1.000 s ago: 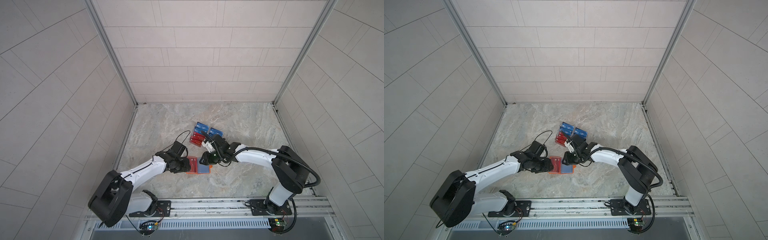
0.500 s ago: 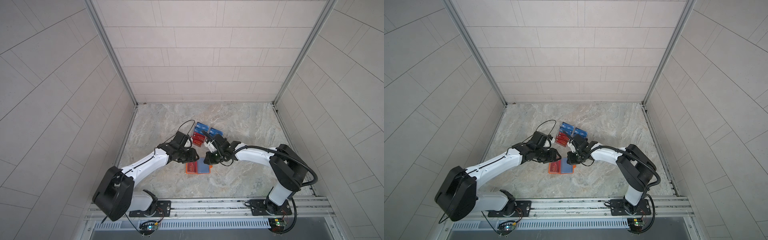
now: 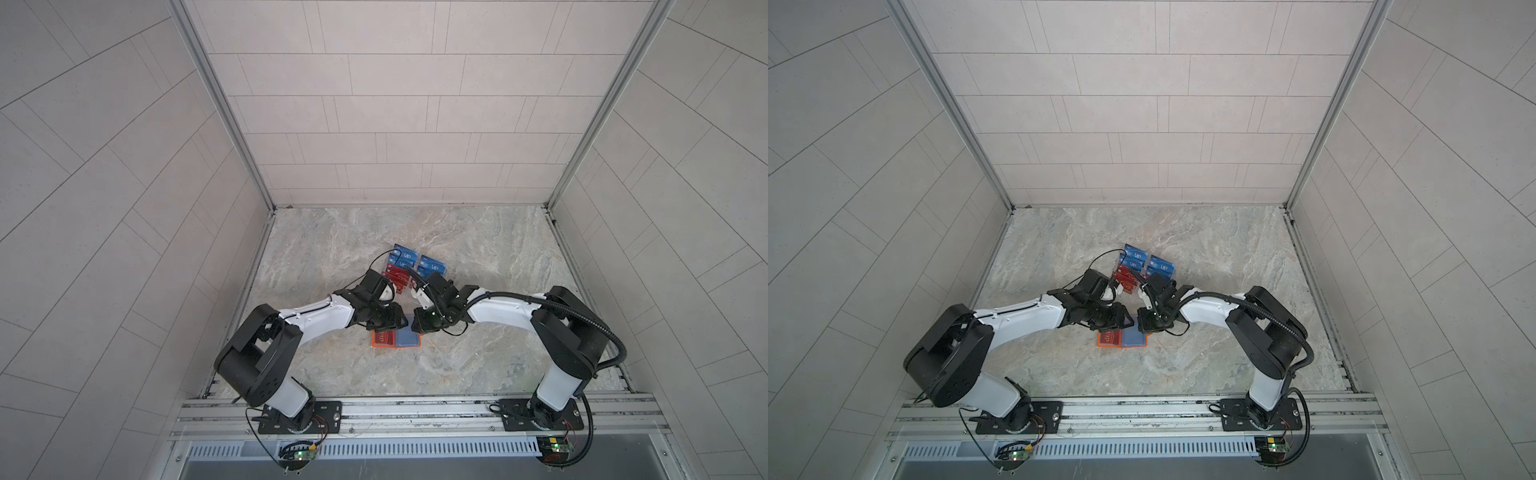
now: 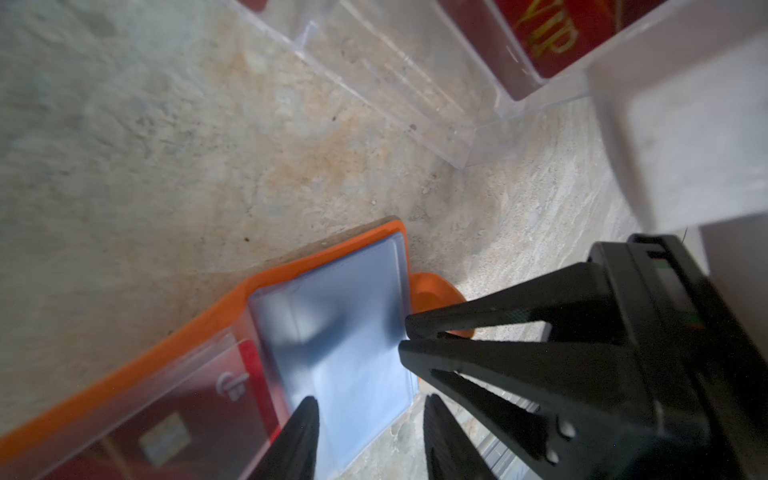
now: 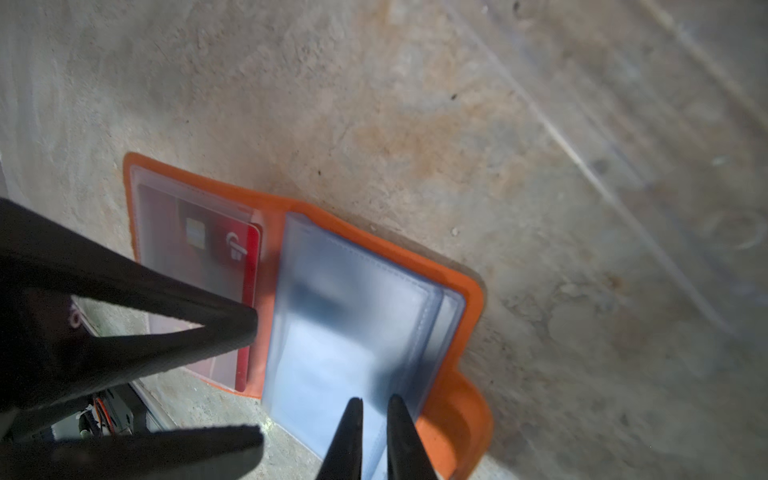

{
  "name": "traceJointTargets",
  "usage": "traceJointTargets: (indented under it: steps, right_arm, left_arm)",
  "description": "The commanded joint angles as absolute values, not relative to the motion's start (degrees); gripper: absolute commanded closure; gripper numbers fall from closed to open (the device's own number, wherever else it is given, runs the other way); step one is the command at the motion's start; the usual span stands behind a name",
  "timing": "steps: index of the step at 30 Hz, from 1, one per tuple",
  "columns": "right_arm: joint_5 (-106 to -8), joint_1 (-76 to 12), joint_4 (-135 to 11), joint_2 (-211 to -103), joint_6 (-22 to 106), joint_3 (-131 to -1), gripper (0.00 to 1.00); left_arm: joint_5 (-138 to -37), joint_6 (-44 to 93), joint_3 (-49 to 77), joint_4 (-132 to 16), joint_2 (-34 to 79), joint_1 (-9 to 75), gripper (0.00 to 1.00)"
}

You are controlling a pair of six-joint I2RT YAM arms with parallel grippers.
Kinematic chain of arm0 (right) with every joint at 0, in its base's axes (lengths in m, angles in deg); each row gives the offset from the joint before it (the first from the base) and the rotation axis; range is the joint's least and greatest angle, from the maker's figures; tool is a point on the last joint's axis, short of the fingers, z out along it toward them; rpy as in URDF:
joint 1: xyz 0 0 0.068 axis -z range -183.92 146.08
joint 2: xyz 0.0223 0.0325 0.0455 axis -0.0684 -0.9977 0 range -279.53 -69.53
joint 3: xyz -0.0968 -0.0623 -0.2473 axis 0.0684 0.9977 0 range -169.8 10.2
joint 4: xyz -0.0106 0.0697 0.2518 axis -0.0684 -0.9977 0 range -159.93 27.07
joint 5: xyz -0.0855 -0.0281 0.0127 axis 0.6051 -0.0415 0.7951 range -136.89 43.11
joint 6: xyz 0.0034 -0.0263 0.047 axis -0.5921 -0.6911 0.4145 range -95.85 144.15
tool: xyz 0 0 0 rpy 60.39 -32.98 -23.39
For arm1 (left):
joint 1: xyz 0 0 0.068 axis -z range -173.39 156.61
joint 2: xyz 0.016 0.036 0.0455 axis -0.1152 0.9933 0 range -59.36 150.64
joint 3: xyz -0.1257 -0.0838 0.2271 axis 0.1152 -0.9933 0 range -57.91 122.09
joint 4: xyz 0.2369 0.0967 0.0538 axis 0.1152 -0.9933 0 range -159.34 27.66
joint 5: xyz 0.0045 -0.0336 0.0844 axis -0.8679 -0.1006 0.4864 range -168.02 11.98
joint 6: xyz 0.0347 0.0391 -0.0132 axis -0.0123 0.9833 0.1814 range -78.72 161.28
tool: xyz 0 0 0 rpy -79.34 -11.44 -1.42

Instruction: Put the credit cards into the card holder

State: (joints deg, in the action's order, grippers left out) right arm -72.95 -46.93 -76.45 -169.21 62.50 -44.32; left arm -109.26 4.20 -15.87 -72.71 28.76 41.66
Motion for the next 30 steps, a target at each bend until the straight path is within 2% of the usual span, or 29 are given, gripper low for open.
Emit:
traceJointTargets:
  steps: [1,30]
  right_arm:
    - [-71.7,-46.9,-76.6,-169.9,62.2,-43.9,0.84]
    - [-70.9,-46.9,-77.5,-171.0,62.3,-44.2,0.85]
  left_arm:
    - [-109.4,3.1,-18.0,-69.9,29.0,41.4,0.54]
    - [-112.7,2.5,-19.6,-67.4,26.1,39.9,0.53]
